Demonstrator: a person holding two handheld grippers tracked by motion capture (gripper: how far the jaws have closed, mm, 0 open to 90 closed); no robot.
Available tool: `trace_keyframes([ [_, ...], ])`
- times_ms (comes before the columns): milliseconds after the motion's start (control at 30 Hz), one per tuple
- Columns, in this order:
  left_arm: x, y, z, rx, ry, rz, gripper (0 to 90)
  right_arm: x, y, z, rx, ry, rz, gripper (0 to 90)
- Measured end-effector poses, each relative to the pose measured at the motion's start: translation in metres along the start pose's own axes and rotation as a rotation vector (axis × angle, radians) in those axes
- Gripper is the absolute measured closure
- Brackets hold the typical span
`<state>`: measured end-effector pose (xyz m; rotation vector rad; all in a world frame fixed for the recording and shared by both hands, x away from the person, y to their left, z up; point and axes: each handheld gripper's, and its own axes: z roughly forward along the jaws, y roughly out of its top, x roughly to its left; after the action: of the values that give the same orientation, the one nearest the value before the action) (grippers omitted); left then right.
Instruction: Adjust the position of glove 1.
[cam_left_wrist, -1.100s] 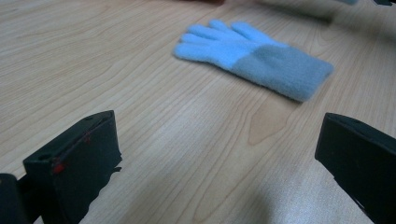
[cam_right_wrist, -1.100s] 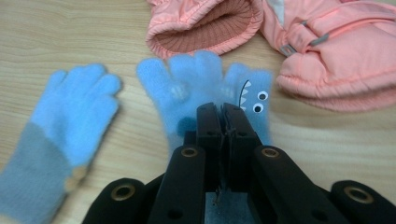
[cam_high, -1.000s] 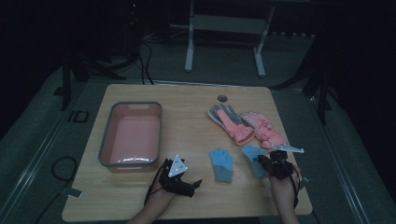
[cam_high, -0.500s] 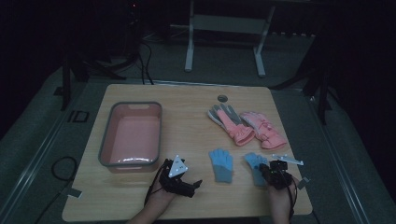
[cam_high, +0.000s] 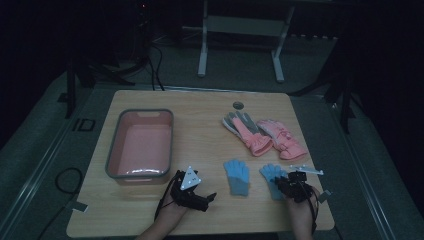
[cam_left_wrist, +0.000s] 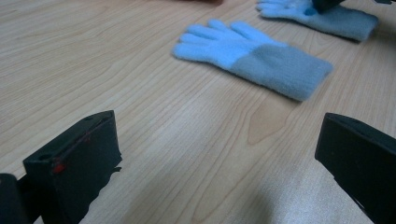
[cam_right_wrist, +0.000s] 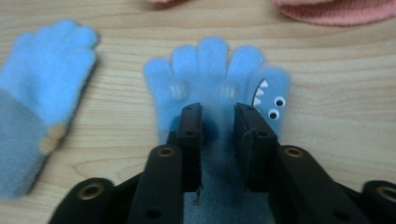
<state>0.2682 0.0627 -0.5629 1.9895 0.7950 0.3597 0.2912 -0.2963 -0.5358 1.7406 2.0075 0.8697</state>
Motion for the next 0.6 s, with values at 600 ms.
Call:
trace_keyframes([
  [600,0.001,0.0,0.0,0.003,-0.002,-0.009,0.1,-0.026,0.04,-0.021,-0.01,0.278,-0.367,64.9],
])
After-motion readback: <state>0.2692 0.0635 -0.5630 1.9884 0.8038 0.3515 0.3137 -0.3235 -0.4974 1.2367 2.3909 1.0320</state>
